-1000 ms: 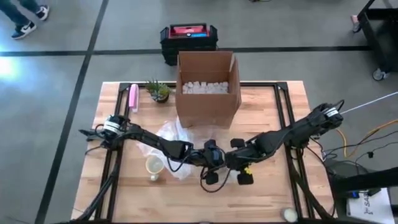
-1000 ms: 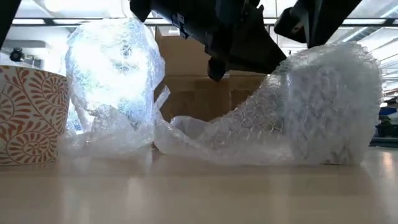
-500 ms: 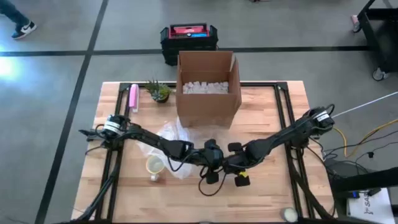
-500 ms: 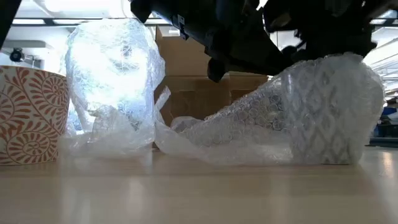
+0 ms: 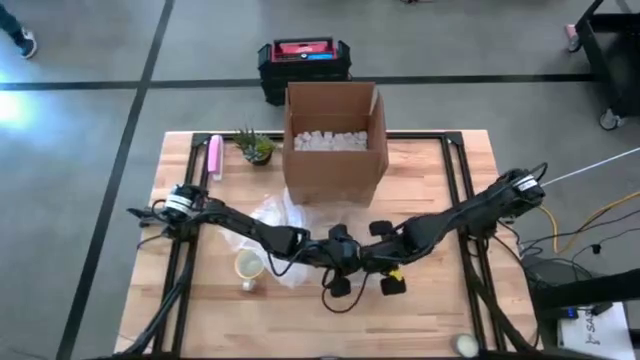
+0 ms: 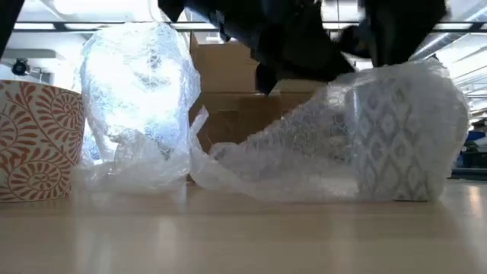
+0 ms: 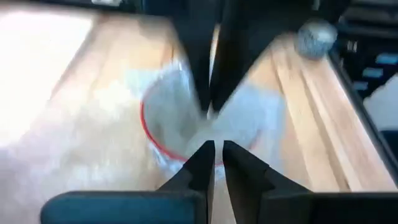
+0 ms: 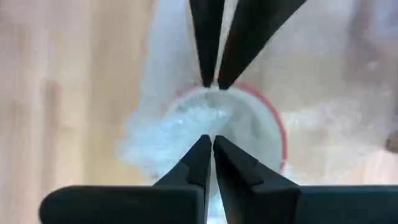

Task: Wrap mug
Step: Wrap the gray patterned mug using the right bubble wrap

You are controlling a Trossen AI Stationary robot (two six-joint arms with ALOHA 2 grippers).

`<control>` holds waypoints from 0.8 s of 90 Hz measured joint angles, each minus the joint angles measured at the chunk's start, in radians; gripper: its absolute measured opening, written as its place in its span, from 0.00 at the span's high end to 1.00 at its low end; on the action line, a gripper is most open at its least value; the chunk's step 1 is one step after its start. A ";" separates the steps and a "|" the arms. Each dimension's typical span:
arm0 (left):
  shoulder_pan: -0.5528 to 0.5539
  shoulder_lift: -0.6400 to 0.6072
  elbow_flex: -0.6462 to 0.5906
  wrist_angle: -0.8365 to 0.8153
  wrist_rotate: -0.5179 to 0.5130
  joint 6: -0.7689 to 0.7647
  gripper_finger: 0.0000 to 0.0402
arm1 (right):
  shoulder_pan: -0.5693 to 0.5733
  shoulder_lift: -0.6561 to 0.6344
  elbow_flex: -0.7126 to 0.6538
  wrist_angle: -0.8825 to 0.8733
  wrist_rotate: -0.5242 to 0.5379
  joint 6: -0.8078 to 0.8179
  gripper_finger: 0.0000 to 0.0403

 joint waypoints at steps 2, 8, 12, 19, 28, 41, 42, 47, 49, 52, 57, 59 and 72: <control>0.000 -0.004 0.000 -0.006 0.001 -0.001 0.95 | 0.003 -0.018 0.000 -0.025 -0.001 0.015 0.98; -0.005 -0.023 0.000 -0.030 0.001 -0.003 0.95 | 0.024 -0.057 -0.009 -0.051 0.005 0.071 0.98; -0.006 -0.037 0.000 -0.047 0.001 -0.003 0.95 | 0.044 -0.080 -0.020 -0.041 0.004 0.111 0.98; -0.011 -0.077 0.000 -0.110 0.000 -0.004 0.95 | 0.088 -0.129 -0.047 -0.053 0.006 0.172 0.98; -0.012 -0.128 0.002 -0.198 -0.018 -0.014 0.95 | 0.159 -0.179 -0.103 -0.047 0.079 0.273 0.98; -0.011 -0.148 0.002 -0.401 -0.080 -0.057 0.95 | 0.248 -0.212 -0.205 -0.047 0.201 0.429 0.98; -0.011 -0.148 0.002 -0.420 -0.088 -0.060 0.95 | 0.253 -0.215 -0.212 -0.047 0.209 0.441 0.98; -0.010 -0.148 0.002 -0.511 -0.137 -0.076 0.95 | 0.280 -0.220 -0.253 -0.038 0.235 0.506 0.98; -0.009 -0.148 0.002 -0.547 -0.160 -0.087 0.95 | 0.289 -0.221 -0.270 -0.036 0.239 0.531 0.98; -0.007 -0.148 0.002 -0.599 -0.193 -0.105 0.95 | 0.304 -0.221 -0.296 -0.035 0.245 0.566 0.98; -0.003 -0.148 0.001 -0.678 -0.233 -0.137 0.95 | 0.323 -0.220 -0.331 -0.033 0.263 0.626 0.98; -0.003 -0.148 0.001 -0.701 -0.242 -0.149 0.95 | 0.331 -0.220 -0.344 -0.029 0.273 0.651 0.98; -0.002 -0.178 0.001 -0.779 -0.262 -0.172 0.95 | 0.373 -0.217 -0.422 -0.008 0.305 0.761 0.98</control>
